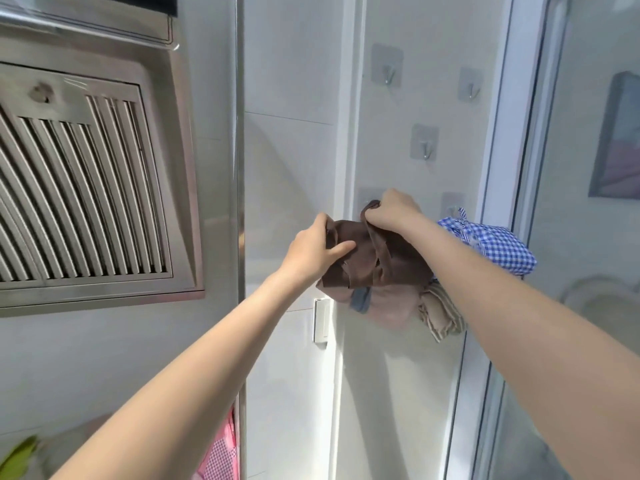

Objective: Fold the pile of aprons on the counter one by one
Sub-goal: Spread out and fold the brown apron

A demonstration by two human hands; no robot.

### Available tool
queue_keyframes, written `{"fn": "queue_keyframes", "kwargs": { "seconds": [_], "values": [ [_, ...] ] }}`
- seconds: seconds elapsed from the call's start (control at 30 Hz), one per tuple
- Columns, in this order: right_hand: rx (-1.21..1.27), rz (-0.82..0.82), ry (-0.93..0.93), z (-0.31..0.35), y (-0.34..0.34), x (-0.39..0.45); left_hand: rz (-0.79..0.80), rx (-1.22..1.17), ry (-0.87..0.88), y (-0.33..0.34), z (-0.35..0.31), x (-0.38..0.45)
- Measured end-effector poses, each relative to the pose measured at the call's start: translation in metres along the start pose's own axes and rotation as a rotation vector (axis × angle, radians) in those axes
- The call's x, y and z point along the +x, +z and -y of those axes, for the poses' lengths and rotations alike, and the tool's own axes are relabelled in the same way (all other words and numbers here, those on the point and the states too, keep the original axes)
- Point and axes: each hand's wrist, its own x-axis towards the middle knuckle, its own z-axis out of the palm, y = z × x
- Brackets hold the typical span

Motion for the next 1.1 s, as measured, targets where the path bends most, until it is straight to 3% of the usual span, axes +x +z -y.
{"fn": "queue_keyframes", "kwargs": {
  "seconds": [0.2, 0.33, 0.43, 0.57, 0.73, 0.9, 1.1],
  "values": [
    [-0.189, 0.204, -0.028, -0.006, -0.001, -0.008, 0.104, 0.096, 0.052, 0.004, 0.008, -0.003],
    [-0.181, 0.182, -0.022, -0.011, 0.023, -0.013, 0.175, 0.092, 0.016, 0.014, 0.015, -0.009],
    [-0.092, 0.009, 0.014, -0.017, 0.043, -0.020, 0.206, 0.064, -0.044, 0.016, 0.018, -0.013],
    [-0.026, -0.416, -0.115, -0.039, 0.065, -0.044, 0.193, 0.236, -0.031, 0.017, 0.013, -0.018],
    [-0.012, -0.451, -0.171, -0.053, 0.079, -0.052, 0.262, 0.479, -0.058, 0.022, 0.003, -0.026],
    [0.012, -0.574, -0.188, -0.045, 0.075, -0.062, 0.209, 0.227, -0.086, 0.006, 0.007, -0.026],
    [-0.020, -0.605, -0.169, -0.023, 0.077, -0.081, 0.228, 0.225, -0.070, -0.010, 0.014, -0.046]
  ]
}}
